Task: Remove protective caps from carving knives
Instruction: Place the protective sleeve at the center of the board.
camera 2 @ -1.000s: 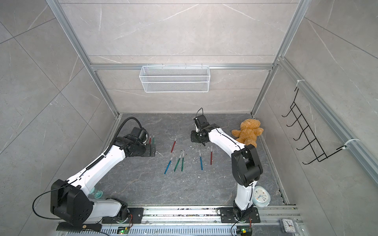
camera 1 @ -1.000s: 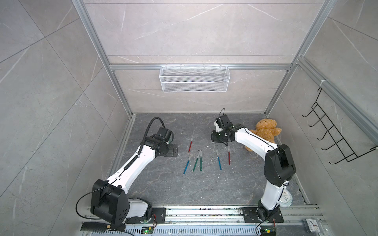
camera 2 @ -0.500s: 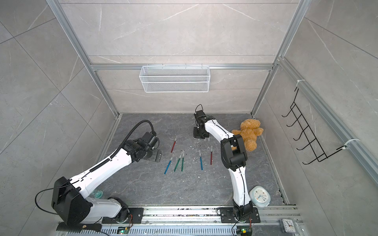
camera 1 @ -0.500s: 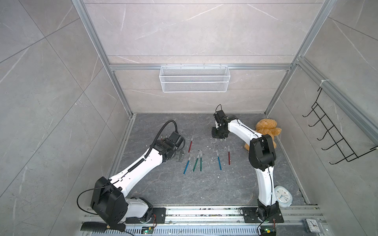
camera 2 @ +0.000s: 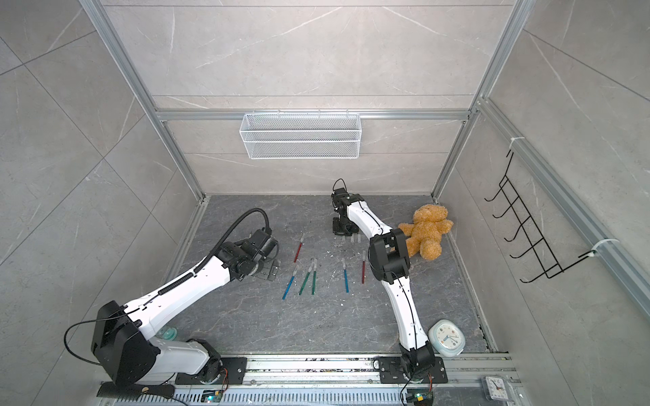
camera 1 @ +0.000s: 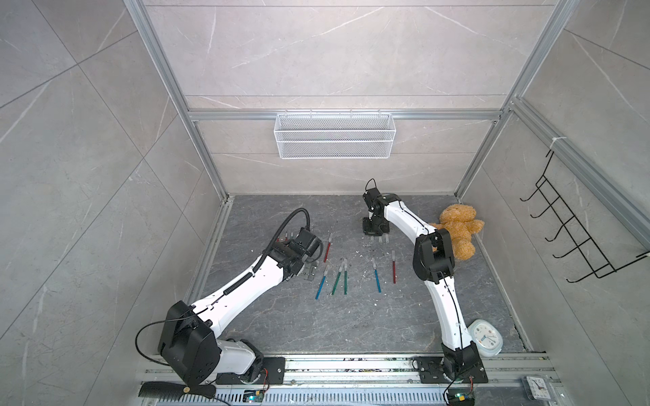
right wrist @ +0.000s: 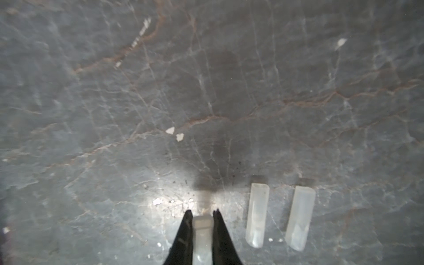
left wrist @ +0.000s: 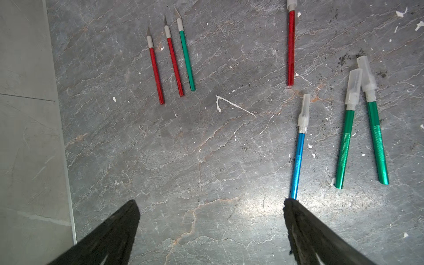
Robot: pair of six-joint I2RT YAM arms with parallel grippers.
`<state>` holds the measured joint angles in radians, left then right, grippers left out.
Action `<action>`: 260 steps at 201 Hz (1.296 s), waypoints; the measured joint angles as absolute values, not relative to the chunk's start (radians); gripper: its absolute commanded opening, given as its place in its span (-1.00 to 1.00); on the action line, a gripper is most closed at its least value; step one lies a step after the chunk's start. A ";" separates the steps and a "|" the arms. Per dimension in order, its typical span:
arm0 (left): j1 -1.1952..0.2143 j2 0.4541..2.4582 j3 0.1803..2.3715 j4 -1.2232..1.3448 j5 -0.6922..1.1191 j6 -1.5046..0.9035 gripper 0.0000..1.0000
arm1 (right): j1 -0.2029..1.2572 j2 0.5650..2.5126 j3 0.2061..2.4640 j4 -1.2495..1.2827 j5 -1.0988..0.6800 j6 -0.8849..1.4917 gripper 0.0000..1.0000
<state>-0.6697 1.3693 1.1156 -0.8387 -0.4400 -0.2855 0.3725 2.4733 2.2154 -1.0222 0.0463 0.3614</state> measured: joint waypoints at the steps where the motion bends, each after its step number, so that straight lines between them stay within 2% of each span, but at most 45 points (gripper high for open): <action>1: -0.670 1.370 1.116 -0.839 -0.441 -0.286 1.00 | 0.373 2.474 2.216 -1.023 0.047 0.361 -1.00; 173: -0.675 1.391 1.116 -0.845 -0.443 -0.281 0.99 | 0.350 2.527 2.273 -1.075 0.101 0.377 -1.00; 260: -0.675 1.398 1.116 -0.846 -0.444 -0.278 0.99 | 0.350 2.527 2.273 -1.077 0.097 0.400 -0.53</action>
